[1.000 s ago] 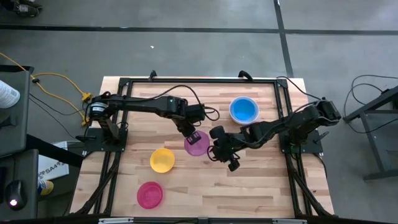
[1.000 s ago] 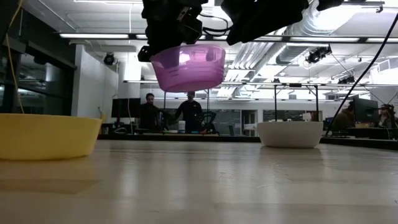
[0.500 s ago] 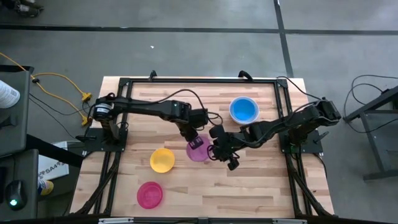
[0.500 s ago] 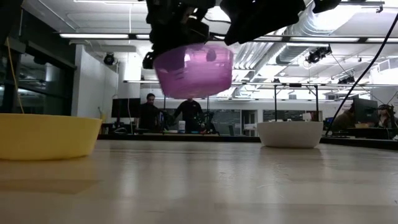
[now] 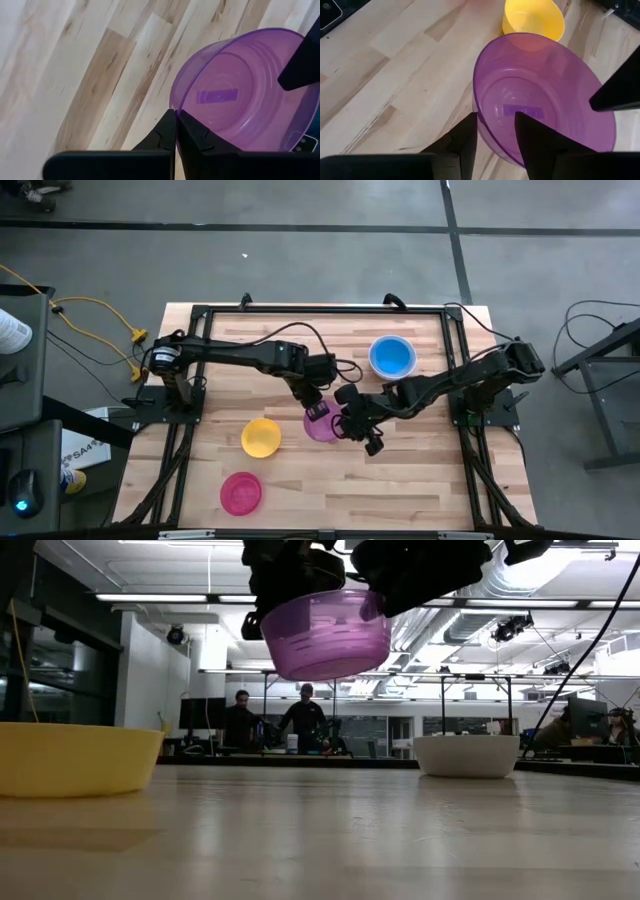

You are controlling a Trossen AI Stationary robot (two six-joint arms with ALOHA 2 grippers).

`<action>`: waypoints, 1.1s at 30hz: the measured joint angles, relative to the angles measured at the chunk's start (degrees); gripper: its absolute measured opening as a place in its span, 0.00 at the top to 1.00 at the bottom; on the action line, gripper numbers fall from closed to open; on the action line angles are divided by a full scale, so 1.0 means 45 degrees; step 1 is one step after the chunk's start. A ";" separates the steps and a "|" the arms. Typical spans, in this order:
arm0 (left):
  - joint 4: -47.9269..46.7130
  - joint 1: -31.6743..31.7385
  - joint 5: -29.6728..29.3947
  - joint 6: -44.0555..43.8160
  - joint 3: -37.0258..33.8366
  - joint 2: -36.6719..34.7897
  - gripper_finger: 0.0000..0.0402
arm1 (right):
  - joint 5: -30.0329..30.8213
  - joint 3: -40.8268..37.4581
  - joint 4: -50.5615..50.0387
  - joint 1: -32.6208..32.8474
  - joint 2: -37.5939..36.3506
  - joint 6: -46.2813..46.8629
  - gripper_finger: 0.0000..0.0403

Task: Nest bowls inside each other
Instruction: Stack the purple bowl on the blue bowl

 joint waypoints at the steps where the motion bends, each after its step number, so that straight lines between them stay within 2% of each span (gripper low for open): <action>1: -0.0057 0.0000 -0.0014 0.0000 0.0016 0.0000 1.00 | 0.0000 0.0000 -0.0005 0.0000 0.0000 0.0000 0.69; 5: -0.0146 0.0000 -0.0032 0.0000 0.0062 -0.0010 1.00 | 0.0000 0.0000 -0.0003 -0.0005 0.0000 -0.0010 0.74; 16: -0.0108 0.0000 -0.0096 0.0093 0.0075 -0.0010 1.00 | -0.0092 0.0000 -0.0014 0.0005 0.0005 -0.0417 0.97; 21: -0.0045 0.0024 -0.0139 0.0217 0.0081 -0.0010 0.98 | -0.0125 0.0000 -0.0018 0.0005 0.0010 -0.0442 0.99; 27: 0.0376 0.0024 -0.0130 0.1181 0.0086 -0.0019 0.92 | -0.0571 0.0000 -0.0031 0.0000 0.0010 -0.0383 0.99; 33: 0.0458 0.0024 -0.0082 0.2169 0.0086 -0.0019 0.90 | -0.0746 -0.0005 -0.0242 -0.0010 0.0010 -0.0074 0.99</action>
